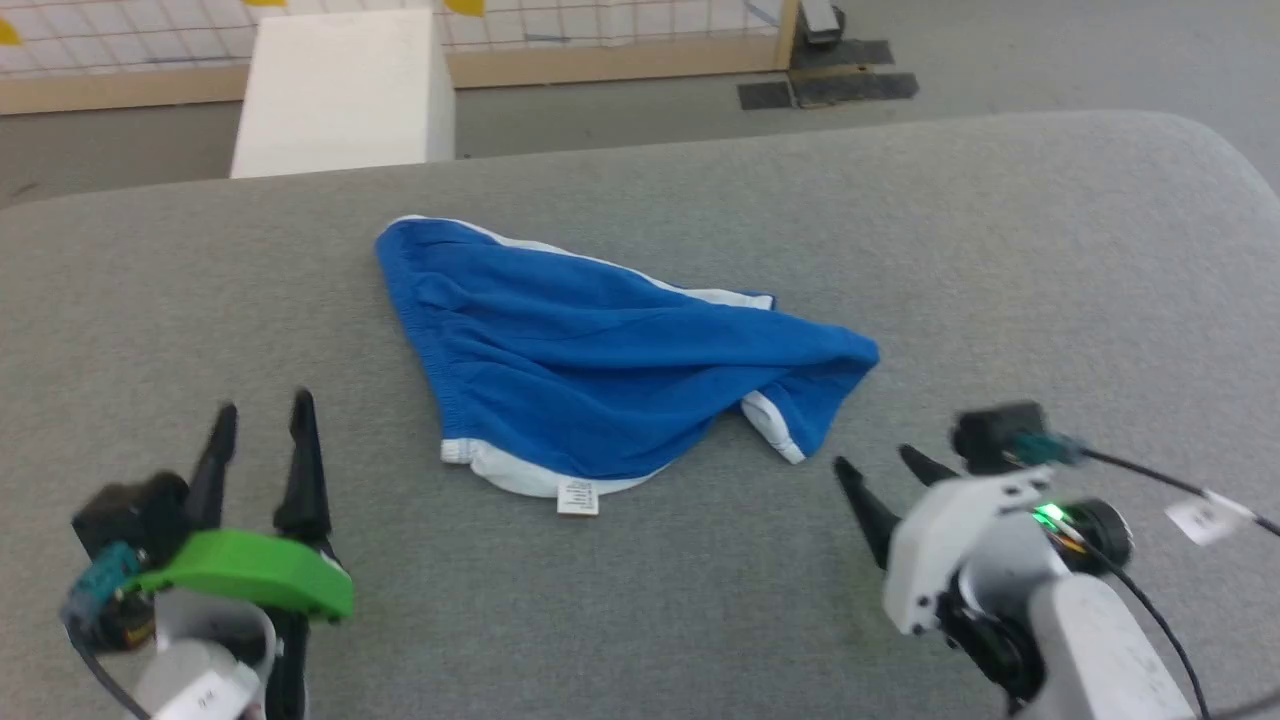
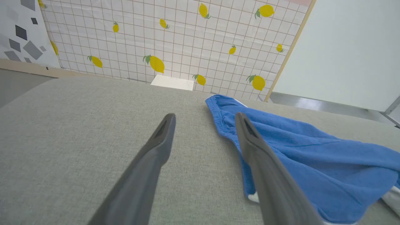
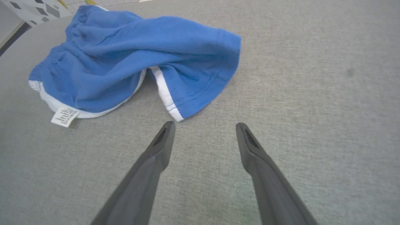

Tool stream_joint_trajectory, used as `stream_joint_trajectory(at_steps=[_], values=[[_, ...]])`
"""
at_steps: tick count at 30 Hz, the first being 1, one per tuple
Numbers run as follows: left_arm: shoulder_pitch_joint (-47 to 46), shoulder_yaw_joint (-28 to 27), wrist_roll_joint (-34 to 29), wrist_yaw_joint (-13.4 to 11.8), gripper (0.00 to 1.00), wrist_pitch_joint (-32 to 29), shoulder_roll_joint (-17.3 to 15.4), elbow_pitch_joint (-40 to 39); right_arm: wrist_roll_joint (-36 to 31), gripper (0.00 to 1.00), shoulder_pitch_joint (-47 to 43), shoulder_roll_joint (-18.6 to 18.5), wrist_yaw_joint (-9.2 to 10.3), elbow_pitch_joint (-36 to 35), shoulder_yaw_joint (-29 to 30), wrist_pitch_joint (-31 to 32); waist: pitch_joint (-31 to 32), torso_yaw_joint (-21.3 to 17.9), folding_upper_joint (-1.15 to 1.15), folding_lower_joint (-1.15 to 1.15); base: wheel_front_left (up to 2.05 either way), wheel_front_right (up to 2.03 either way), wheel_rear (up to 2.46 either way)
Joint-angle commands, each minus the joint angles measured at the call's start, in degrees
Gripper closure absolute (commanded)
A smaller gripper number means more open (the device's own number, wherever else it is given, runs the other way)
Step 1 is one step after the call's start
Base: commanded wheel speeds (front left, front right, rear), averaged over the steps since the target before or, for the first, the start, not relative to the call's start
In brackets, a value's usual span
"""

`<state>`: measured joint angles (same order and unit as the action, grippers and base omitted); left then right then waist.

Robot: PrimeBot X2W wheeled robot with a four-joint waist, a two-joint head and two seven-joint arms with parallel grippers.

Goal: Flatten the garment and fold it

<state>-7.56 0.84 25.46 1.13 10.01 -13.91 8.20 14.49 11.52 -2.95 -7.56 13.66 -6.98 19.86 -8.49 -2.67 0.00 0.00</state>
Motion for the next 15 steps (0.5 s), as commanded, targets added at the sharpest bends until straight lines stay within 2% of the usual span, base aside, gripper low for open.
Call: stream_joint_trajectory(at_steps=[1,5,15], values=[[1.89,0.15,0.61,-0.51,0.00,-0.34,0.63,-1.29,-1.45,0.00,2.82,0.07,0.08,0.62,-2.03,1.90,1.09,2.17,0.00,0.00,0.00,0.00,0.00],[4.64,0.89,1.32,-0.94,0.00,-1.35,1.69,-3.62,-4.01,0.00,7.68,0.07,0.08,4.70,-5.51,5.35,-0.05,3.51,0.00,0.00,0.00,0.00,0.00],[3.90,2.25,2.25,-0.17,0.00,-2.77,1.77,-4.27,-7.66,0.00,14.70,0.07,0.08,17.75,-6.16,8.16,-2.04,6.61,0.00,0.00,0.00,0.00,0.00]])
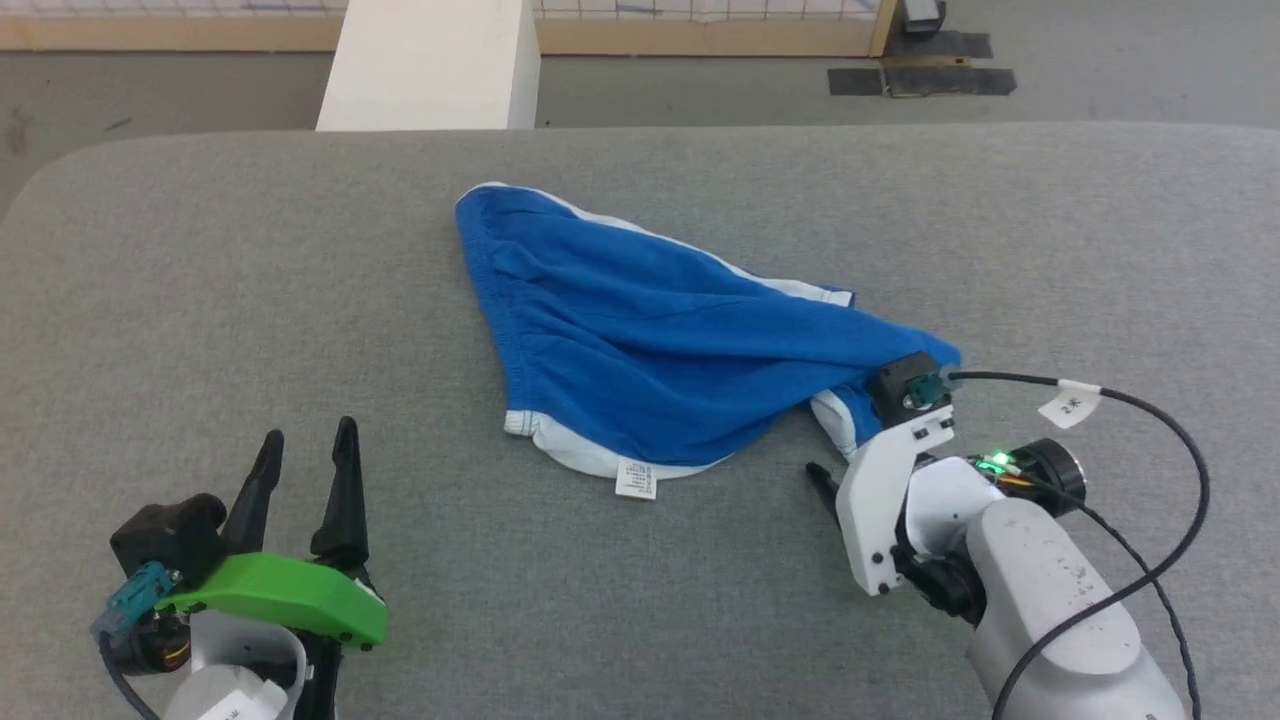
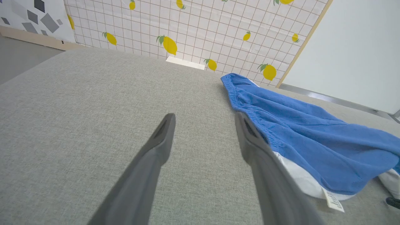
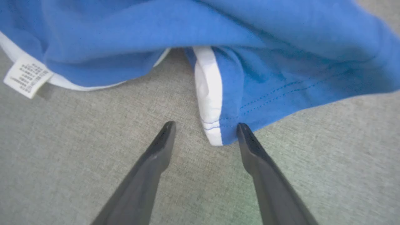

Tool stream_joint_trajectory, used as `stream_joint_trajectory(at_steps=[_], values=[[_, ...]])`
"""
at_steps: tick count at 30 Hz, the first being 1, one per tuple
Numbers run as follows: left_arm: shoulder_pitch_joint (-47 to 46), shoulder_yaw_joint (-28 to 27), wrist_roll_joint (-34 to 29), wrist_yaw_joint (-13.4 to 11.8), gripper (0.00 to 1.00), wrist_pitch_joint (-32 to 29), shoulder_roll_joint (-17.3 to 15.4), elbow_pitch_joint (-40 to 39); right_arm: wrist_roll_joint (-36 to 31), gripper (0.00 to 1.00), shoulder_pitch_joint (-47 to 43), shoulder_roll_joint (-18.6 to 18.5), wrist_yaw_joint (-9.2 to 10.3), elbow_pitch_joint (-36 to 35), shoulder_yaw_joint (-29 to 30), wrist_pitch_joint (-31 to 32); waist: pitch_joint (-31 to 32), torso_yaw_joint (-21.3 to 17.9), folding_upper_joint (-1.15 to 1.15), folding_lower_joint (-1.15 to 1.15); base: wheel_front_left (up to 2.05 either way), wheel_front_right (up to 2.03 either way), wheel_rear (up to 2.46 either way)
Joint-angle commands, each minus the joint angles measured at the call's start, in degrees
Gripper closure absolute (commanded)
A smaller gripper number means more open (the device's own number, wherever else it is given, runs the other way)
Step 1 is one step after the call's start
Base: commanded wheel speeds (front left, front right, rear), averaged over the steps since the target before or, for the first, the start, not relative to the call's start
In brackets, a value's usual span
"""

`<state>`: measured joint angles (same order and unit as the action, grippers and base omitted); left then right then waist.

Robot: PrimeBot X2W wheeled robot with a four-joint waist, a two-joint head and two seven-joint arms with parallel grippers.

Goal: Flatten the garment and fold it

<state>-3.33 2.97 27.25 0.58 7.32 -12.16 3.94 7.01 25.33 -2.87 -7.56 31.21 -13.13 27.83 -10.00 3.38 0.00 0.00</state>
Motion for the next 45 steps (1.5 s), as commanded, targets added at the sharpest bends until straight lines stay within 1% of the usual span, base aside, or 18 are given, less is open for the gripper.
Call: stream_joint_trajectory(at_steps=[1,2,4,5,9,12,14,17,21,24,25,26,28,30,35,37,41,45], values=[[-0.41,0.22,0.52,0.46,0.00,-0.10,0.02,0.09,-0.17,0.00,1.10,0.00,0.08,0.94,0.05,0.11,-0.56,0.66,0.00,0.00,0.00,0.00,0.00],[-0.47,0.29,0.63,0.52,0.00,-0.10,0.04,0.23,-0.28,0.43,1.33,0.00,0.08,1.76,0.09,-0.06,-0.55,0.70,0.00,0.00,0.00,0.00,0.00],[-0.52,0.40,0.75,0.57,0.00,-0.07,0.05,0.45,-0.60,0.89,1.70,0.00,0.08,2.93,0.03,-0.57,-0.47,0.68,0.00,0.00,0.00,0.00,0.00],[-0.58,0.50,0.80,0.62,0.00,0.01,0.08,0.53,-0.94,1.00,1.84,0.00,0.08,3.45,-0.12,-0.73,-0.38,0.65,0.00,0.00,0.00,0.00,0.00],[-0.64,1.03,0.92,0.87,0.00,0.06,0.19,0.87,-2.02,1.00,2.25,0.00,0.08,3.52,0.69,-1.27,0.17,0.44,0.00,0.00,0.00,0.00,0.00],[-0.45,1.16,0.92,0.82,0.00,0.21,0.13,0.95,-5.39,1.00,2.66,-0.20,0.08,1.99,2.83,-0.58,0.54,0.11,0.00,0.00,0.00,0.00,0.00],[-0.24,1.24,0.97,0.81,0.00,0.30,0.10,1.01,-7.76,1.00,2.96,-1.90,0.08,-0.05,4.50,0.34,0.71,-0.07,0.00,0.00,0.00,0.00,0.00],[-0.16,1.47,1.19,0.95,0.00,0.17,0.05,1.09,-11.06,1.00,3.37,-5.96,0.08,-3.33,6.91,2.90,0.55,-0.10,0.00,0.00,0.00,0.00,0.00],[-0.59,1.86,1.34,1.24,0.00,0.02,-0.07,1.20,-13.85,1.00,2.78,-10.67,0.08,-5.76,8.84,5.42,0.09,0.37,0.00,0.00,0.00,0.00,0.00],[-0.84,1.95,1.49,1.33,0.00,-0.02,-0.22,1.53,-13.63,1.00,0.80,-11.15,0.08,-6.67,10.18,6.46,0.18,0.46,0.00,0.00,0.00,0.00,0.00],[-0.85,1.98,1.53,1.33,0.00,-0.03,-0.27,1.66,-13.18,0.60,-0.21,-10.89,0.08,-6.95,10.40,6.74,0.29,0.49,0.00,0.00,0.00,0.00,0.00],[-0.84,2.00,1.57,1.32,0.00,-0.06,-0.31,1.76,-12.58,0.00,-0.97,-10.50,0.08,-7.33,10.83,6.74,0.37,0.49,0.00,0.00,0.00,0.00,0.00],[-0.77,2.02,1.64,1.26,0.00,-0.13,-0.41,2.00,-11.36,0.00,-2.74,-9.19,0.08,-8.77,12.20,6.27,0.71,0.37,0.00,0.00,0.00,0.00,0.00],[-0.67,2.14,1.71,1.16,0.00,-0.27,-0.41,2.18,-10.19,0.00,-4.47,-7.52,0.08,-11.19,14.88,4.87,1.12,0.25,0.00,0.00,0.00,0.00,0.00],[-0.54,2.82,1.59,0.85,0.00,-0.58,-0.17,2.49,-7.04,0.00,-10.87,-1.14,0.08,-21.46,26.17,-2.70,2.96,0.07,0.00,0.00,0.00,0.00,0.00],[-0.40,3.16,1.56,0.68,0.00,-0.66,0.07,2.46,-5.29,0.00,-14.07,-0.23,0.08,-25.08,29.12,-5.79,3.65,-0.11,0.00,0.00,0.00,0.00,0.00],[0.41,3.82,1.62,0.43,0.00,-0.91,0.51,2.35,3.82,0.00,-20.27,-0.04,0.08,-27.48,29.71,-12.69,4.96,-1.08,0.00,0.00,0.00,0.00,0.00],[1.26,4.31,2.03,0.21,0.00,-1.09,1.11,1.94,10.27,0.00,-23.93,-0.02,0.08,-25.42,29.59,-19.66,5.54,-2.70,0.00,0.00,0.00,0.00,0.00]])
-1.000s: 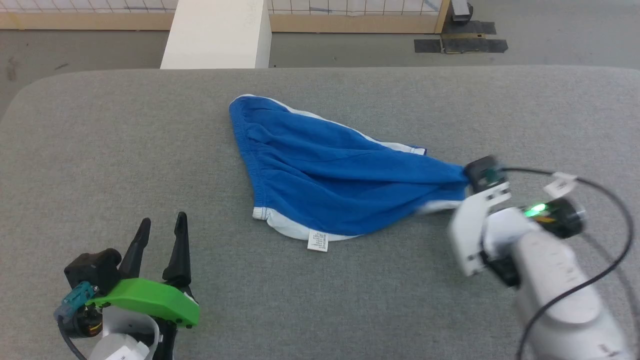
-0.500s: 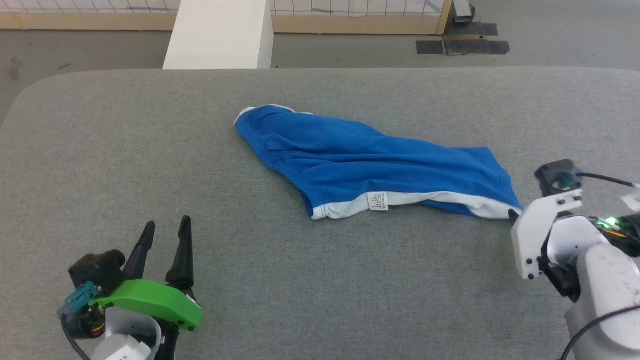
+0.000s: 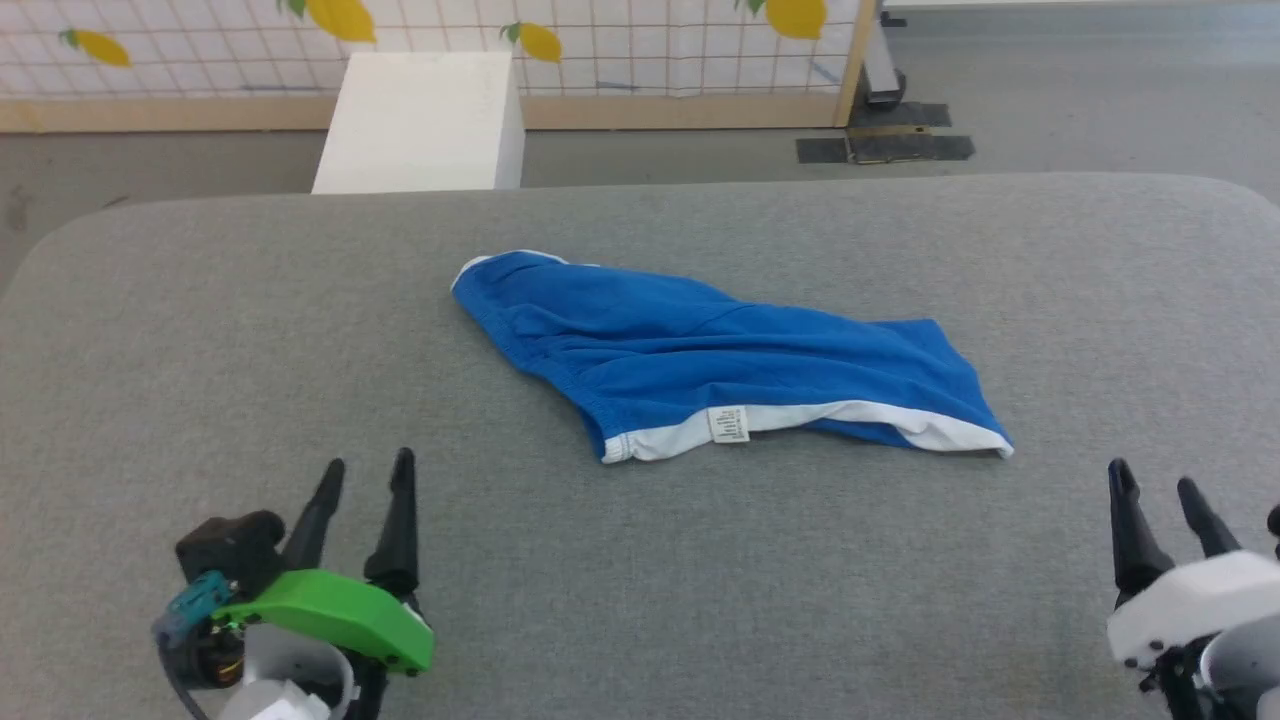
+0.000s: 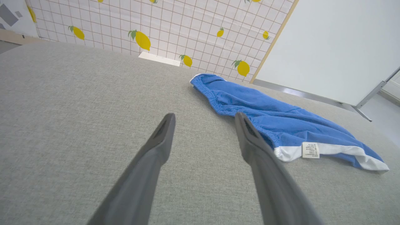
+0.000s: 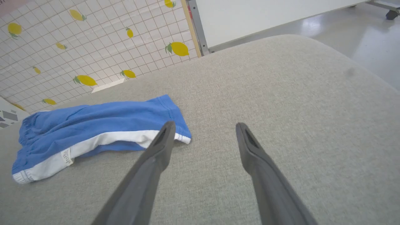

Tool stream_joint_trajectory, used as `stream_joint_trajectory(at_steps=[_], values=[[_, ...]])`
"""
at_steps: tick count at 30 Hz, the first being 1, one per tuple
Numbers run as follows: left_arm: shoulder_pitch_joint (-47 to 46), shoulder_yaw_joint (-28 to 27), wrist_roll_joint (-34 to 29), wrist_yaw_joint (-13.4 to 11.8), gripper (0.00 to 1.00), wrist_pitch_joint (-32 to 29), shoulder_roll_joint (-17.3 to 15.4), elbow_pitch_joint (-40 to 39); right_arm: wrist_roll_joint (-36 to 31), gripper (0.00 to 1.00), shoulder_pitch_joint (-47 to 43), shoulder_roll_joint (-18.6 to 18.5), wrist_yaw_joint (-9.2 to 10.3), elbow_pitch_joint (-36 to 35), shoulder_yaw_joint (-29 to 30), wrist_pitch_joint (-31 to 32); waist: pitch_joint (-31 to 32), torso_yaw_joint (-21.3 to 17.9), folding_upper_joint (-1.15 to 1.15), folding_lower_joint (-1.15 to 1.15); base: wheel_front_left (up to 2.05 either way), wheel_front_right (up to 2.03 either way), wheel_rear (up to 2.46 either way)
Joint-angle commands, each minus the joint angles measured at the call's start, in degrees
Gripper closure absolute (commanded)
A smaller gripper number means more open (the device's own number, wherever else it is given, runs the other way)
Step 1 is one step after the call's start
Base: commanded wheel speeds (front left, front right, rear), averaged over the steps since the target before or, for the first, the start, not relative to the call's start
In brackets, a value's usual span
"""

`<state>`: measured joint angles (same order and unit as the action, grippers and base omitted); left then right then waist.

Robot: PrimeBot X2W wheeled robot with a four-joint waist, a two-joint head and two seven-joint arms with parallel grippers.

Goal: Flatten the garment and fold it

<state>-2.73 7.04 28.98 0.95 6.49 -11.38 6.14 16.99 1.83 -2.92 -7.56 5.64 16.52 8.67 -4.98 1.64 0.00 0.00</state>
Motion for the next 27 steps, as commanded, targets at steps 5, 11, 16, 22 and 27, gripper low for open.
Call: stream_joint_trajectory(at_steps=[5,11,16,22,27], values=[[-3.51,4.32,0.72,1.01,0.00,-5.93,1.61,-0.06,2.90,0.00,-0.44,0.03,0.08,4.19,-2.08,-5.69,-0.72,-3.15,0.00,0.00,0.00,0.00,0.00],[-13.41,11.20,0.72,1.83,0.00,-23.72,1.75,6.81,3.34,0.00,2.51,0.03,0.08,6.43,-4.33,-7.05,-3.27,-5.44,0.00,0.00,0.00,0.00,0.00],[-19.24,13.74,-0.62,2.77,0.00,-29.29,0.67,11.83,4.18,0.00,4.49,0.03,0.08,8.03,-6.53,-8.68,-6.16,-8.02,0.00,0.00,0.00,0.00,0.00],[-21.30,13.34,-0.94,2.86,0.00,-27.88,-0.12,15.69,4.45,0.00,5.00,0.03,0.08,10.04,-6.85,-10.88,-7.89,-9.53,0.00,0.00,0.00,0.00,0.00],[-21.84,13.07,-0.53,2.84,0.65,-27.20,-0.23,18.14,4.37,0.00,5.14,0.04,0.08,11.21,-6.81,-11.70,-7.82,-9.72,0.00,0.00,0.00,0.00,0.00]])
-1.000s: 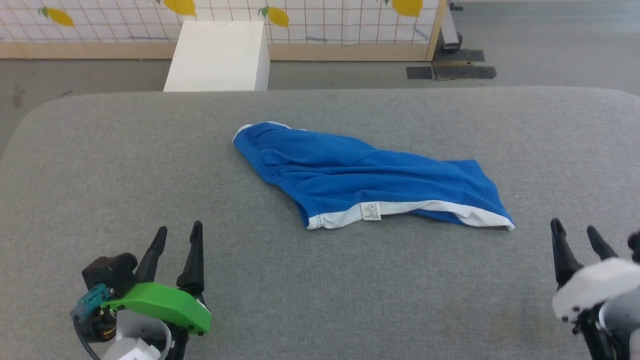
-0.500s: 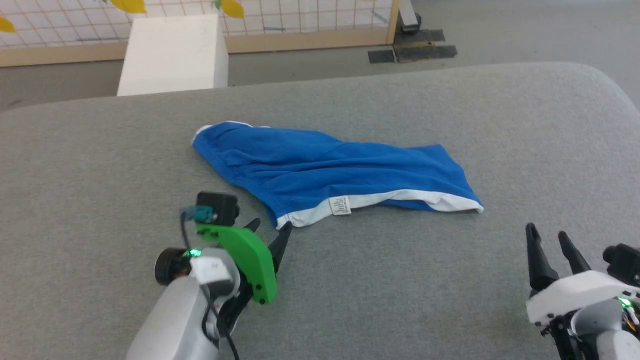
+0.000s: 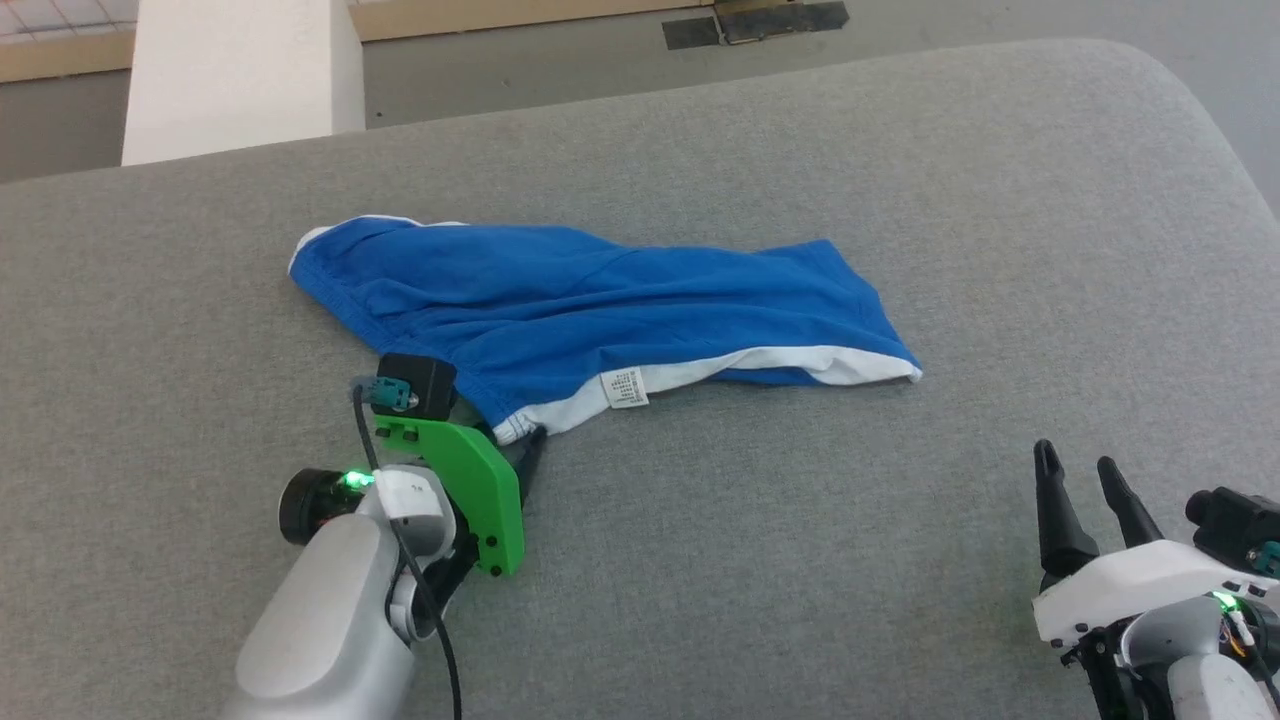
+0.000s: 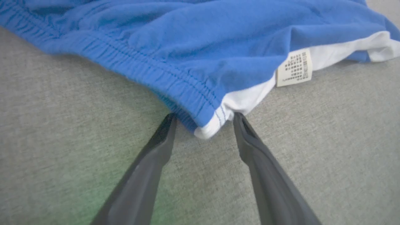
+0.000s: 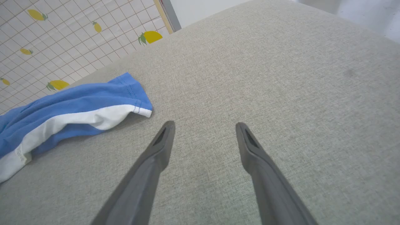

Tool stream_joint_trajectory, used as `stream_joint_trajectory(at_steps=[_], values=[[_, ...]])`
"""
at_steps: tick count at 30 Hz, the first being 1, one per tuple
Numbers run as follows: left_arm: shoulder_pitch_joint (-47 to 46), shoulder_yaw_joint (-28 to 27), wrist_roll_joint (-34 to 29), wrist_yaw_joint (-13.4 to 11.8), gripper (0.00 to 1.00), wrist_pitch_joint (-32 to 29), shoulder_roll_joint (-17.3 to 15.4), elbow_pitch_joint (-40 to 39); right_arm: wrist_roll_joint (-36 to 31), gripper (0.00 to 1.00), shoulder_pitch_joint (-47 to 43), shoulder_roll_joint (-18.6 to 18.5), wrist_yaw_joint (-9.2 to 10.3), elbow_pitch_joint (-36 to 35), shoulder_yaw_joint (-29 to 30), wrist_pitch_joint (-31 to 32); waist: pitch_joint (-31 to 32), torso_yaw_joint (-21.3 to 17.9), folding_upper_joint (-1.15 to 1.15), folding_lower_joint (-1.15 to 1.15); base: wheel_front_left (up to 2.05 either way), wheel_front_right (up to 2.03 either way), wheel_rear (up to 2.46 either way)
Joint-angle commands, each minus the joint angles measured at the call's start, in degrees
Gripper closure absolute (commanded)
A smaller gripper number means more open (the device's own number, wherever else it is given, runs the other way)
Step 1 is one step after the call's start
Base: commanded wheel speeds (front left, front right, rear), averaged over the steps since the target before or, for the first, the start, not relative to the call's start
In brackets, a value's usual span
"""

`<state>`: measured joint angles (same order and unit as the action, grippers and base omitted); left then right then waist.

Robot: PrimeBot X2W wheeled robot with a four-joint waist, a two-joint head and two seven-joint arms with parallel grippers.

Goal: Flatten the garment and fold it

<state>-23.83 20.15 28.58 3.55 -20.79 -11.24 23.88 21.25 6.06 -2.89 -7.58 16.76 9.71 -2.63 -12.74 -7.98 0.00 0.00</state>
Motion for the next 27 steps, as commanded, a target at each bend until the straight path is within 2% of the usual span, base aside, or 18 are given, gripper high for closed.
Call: stream_joint_trajectory(at_steps=[1,9,13,20,23,27], values=[[-0.74,-0.02,0.06,0.39,1.00,0.40,-0.25,0.68,0.09,0.00,0.99,0.01,0.09,0.31,-0.02,-0.54,0.08,-0.05,0.00,0.00,0.00,0.00,0.00],[0.33,-0.19,2.27,1.49,1.00,2.72,0.59,0.25,-2.43,0.00,1.87,0.01,0.09,0.35,-1.60,0.40,1.47,1.56,0.00,0.00,0.00,0.00,0.00],[1.52,-0.74,3.12,1.56,1.00,3.78,0.41,-2.28,-5.70,0.00,3.21,0.02,0.09,-0.80,-3.90,5.88,1.66,2.30,0.00,0.00,0.00,0.00,0.00],[3.39,0.20,3.54,1.57,1.00,2.24,-0.21,-6.68,-12.84,0.00,11.19,0.02,0.09,1.37,-4.38,19.57,0.29,3.20,0.00,0.00,0.00,0.00,0.00],[3.57,0.44,3.78,1.60,1.00,1.59,-0.43,-7.73,-15.93,0.00,14.33,0.02,0.09,4.01,-4.23,22.96,-0.41,3.55,0.00,0.00,0.00,0.00,0.00],[3.63,0.79,4.00,1.63,1.00,1.10,-0.53,-8.68,-18.48,0.00,17.56,0.02,0.09,7.85,-4.52,24.22,-1.30,4.14,0.00,0.00,0.00,0.00,0.00]])
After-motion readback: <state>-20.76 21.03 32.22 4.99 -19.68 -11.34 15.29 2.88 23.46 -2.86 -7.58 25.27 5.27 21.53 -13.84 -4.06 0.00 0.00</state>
